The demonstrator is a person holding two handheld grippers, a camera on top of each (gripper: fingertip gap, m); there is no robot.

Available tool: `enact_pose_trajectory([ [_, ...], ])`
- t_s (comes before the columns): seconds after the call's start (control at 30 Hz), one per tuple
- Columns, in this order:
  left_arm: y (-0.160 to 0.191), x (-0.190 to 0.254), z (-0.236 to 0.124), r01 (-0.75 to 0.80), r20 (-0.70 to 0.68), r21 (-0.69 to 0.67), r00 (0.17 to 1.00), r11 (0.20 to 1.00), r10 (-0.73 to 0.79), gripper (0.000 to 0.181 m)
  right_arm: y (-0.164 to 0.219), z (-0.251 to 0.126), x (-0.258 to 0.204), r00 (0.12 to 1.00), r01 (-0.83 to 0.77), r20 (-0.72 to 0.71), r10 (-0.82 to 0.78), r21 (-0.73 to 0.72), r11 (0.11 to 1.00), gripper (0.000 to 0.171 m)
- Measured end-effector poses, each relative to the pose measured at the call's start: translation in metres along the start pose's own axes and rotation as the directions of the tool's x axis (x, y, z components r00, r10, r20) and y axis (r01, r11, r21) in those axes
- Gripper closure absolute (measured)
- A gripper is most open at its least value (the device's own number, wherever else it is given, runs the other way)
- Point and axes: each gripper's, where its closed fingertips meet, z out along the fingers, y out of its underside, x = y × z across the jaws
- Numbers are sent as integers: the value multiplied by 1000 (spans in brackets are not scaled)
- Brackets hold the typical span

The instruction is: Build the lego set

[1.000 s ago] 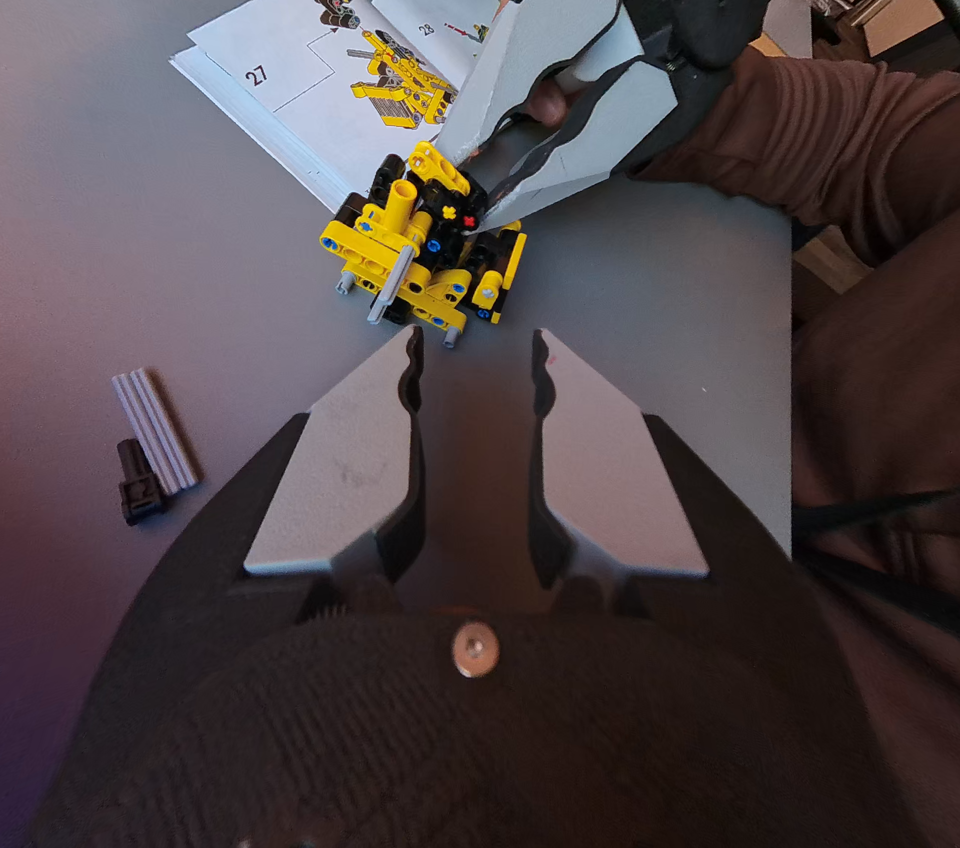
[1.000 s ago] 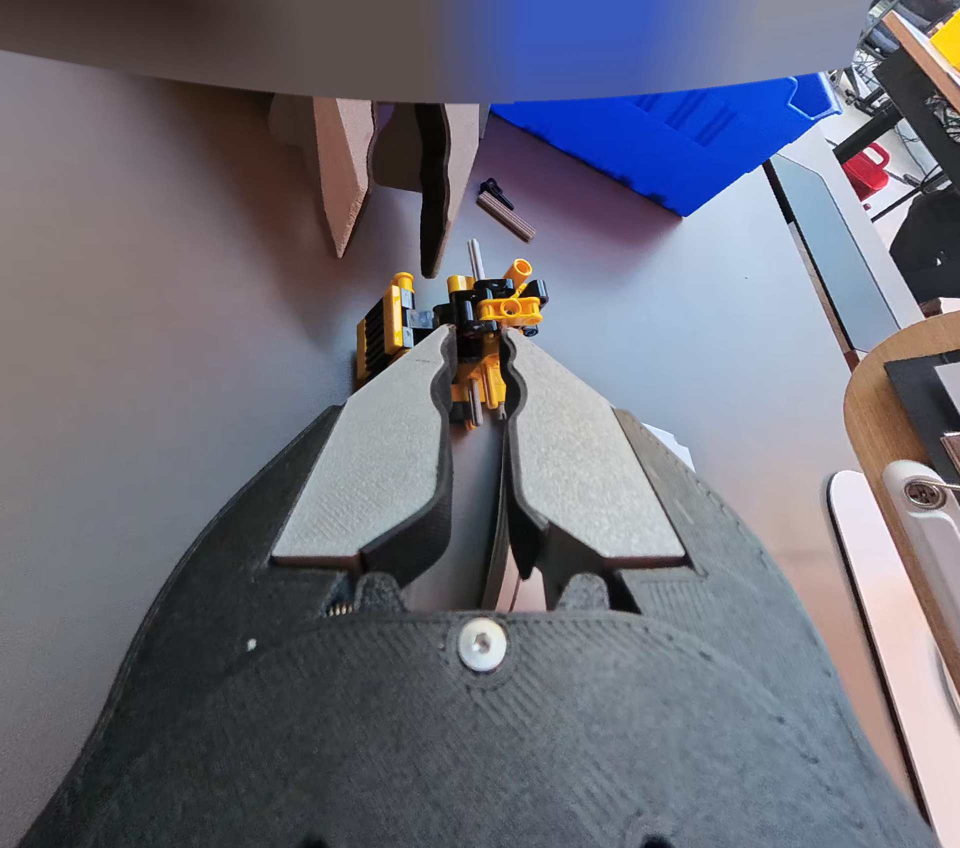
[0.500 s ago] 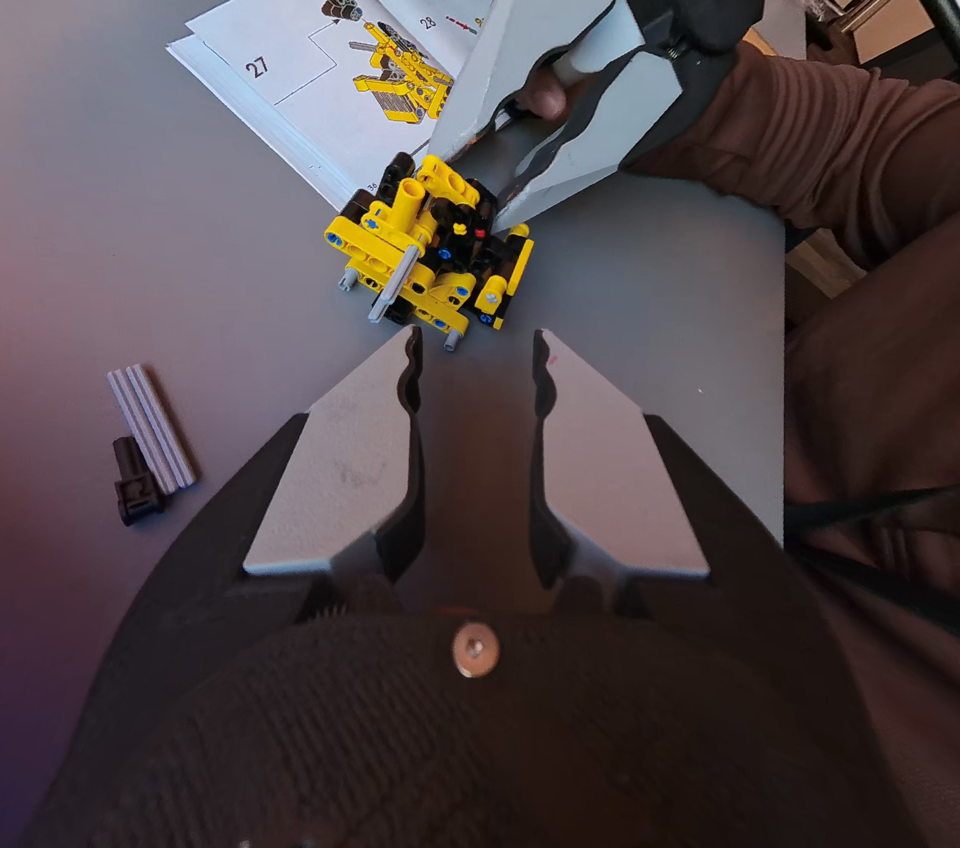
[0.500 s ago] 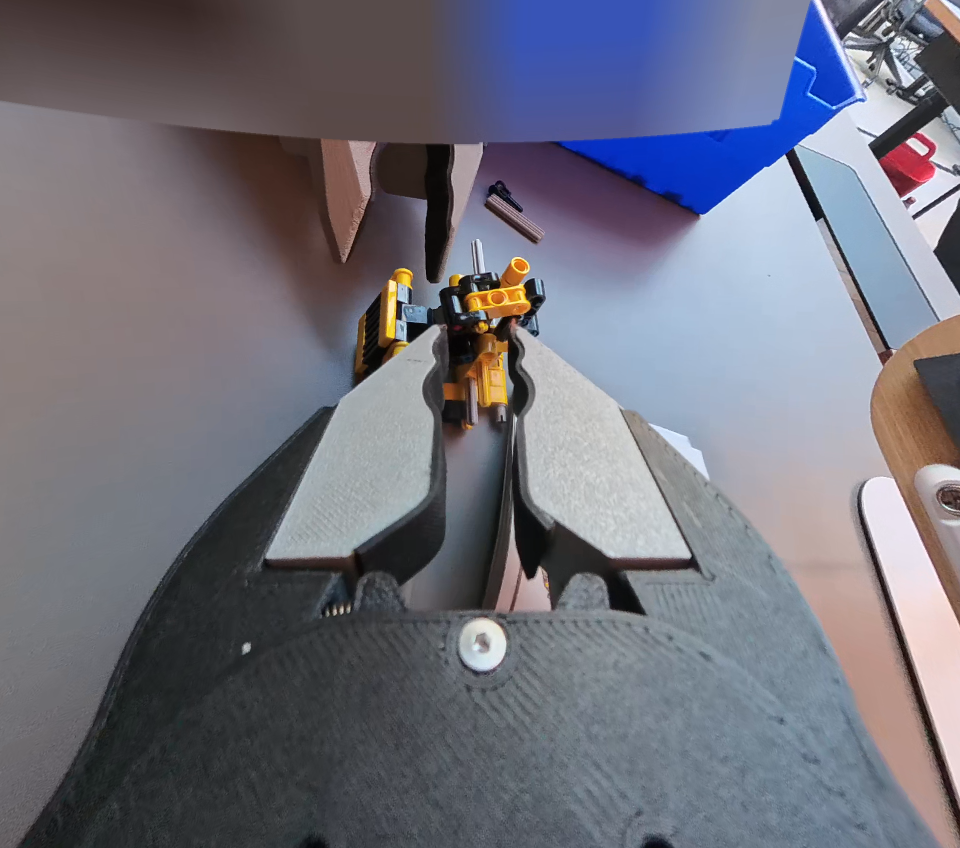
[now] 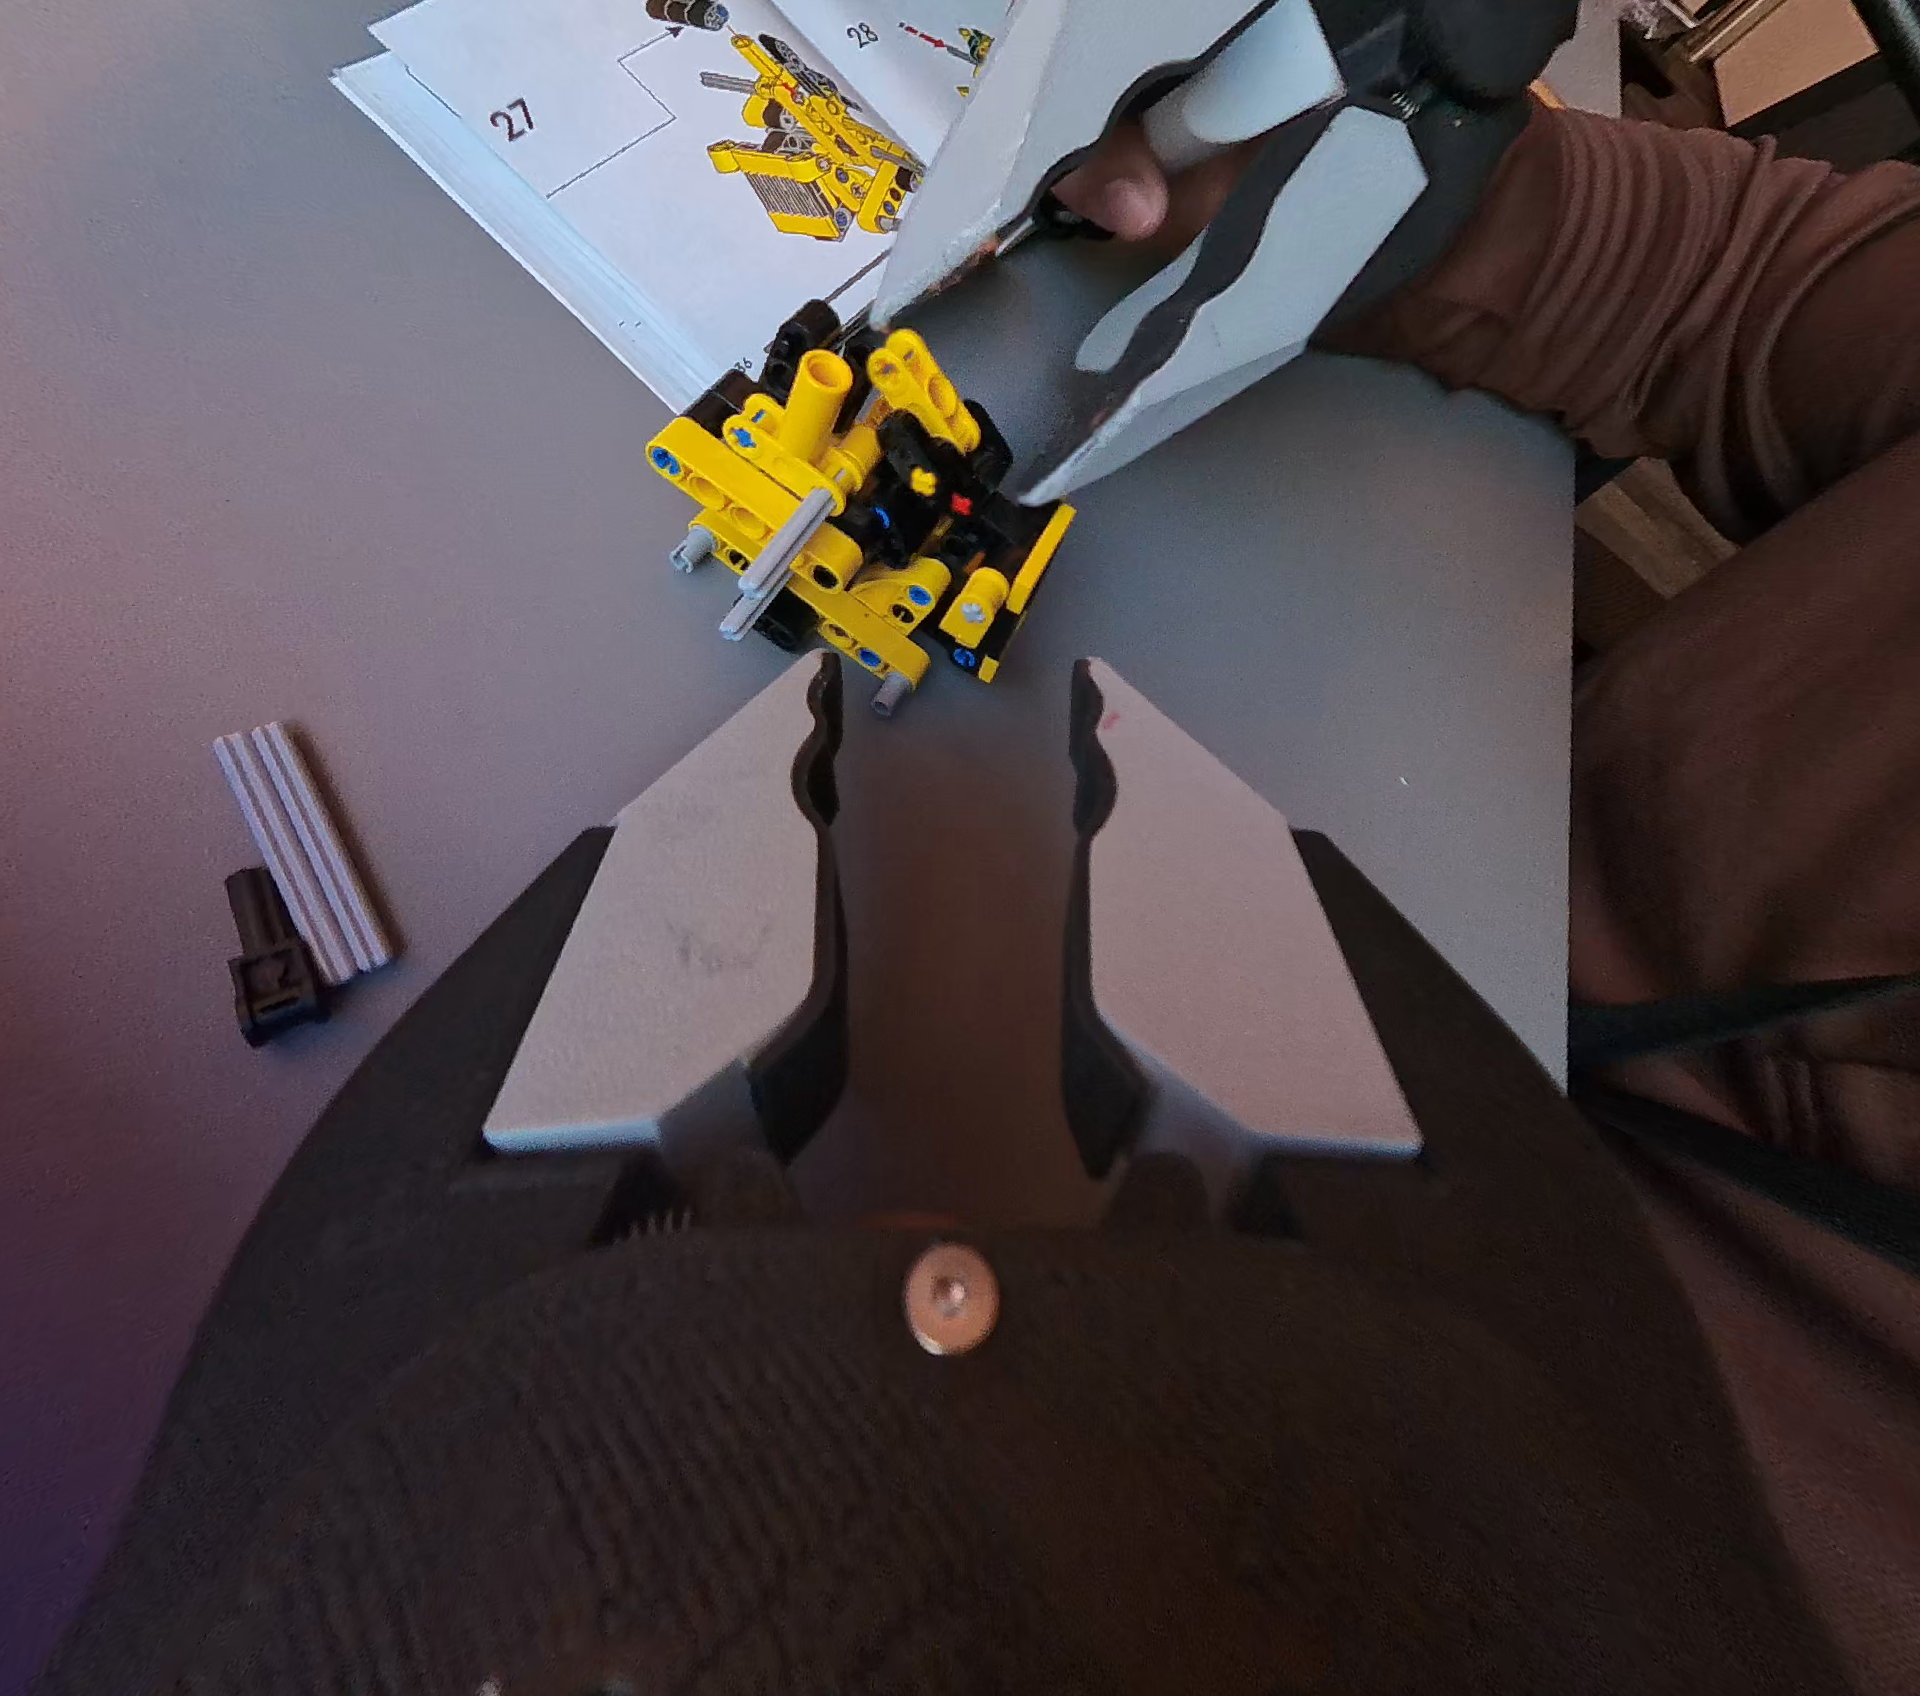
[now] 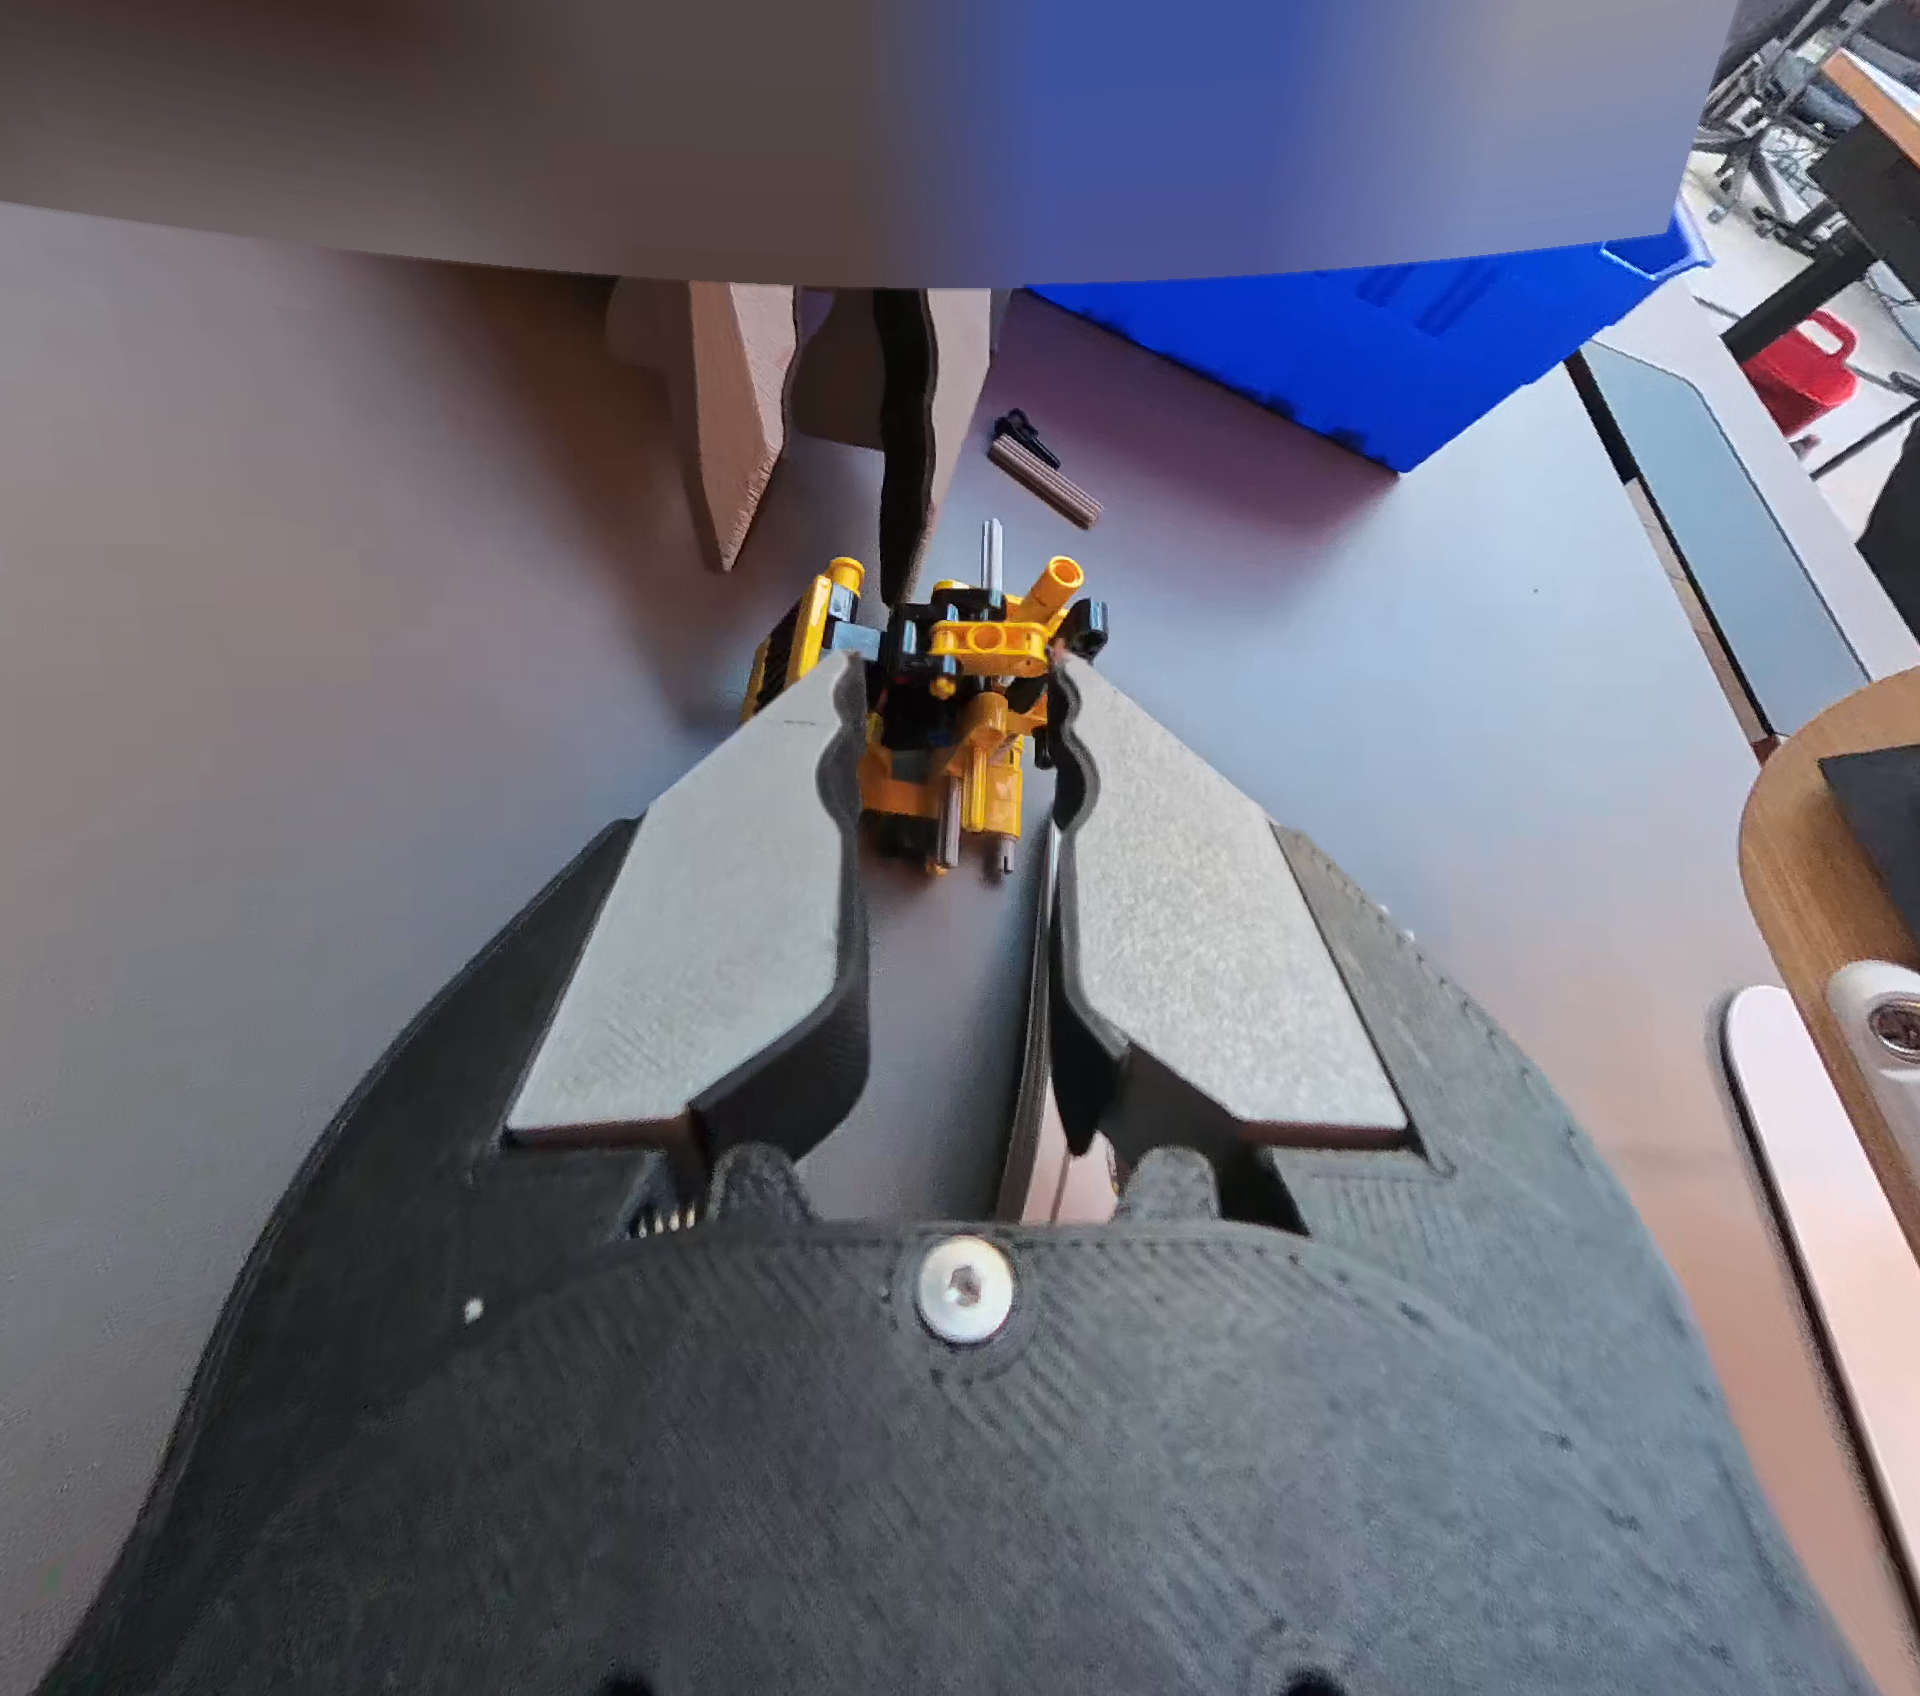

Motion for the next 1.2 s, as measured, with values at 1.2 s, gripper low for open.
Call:
enact_pose_trajectory([
  [1.2, 18, 11, -2, -97, -57, -85, 994, 992, 92, 141, 27, -121, -40, 944, -311, -63, 323, 143, 939, 111],
])
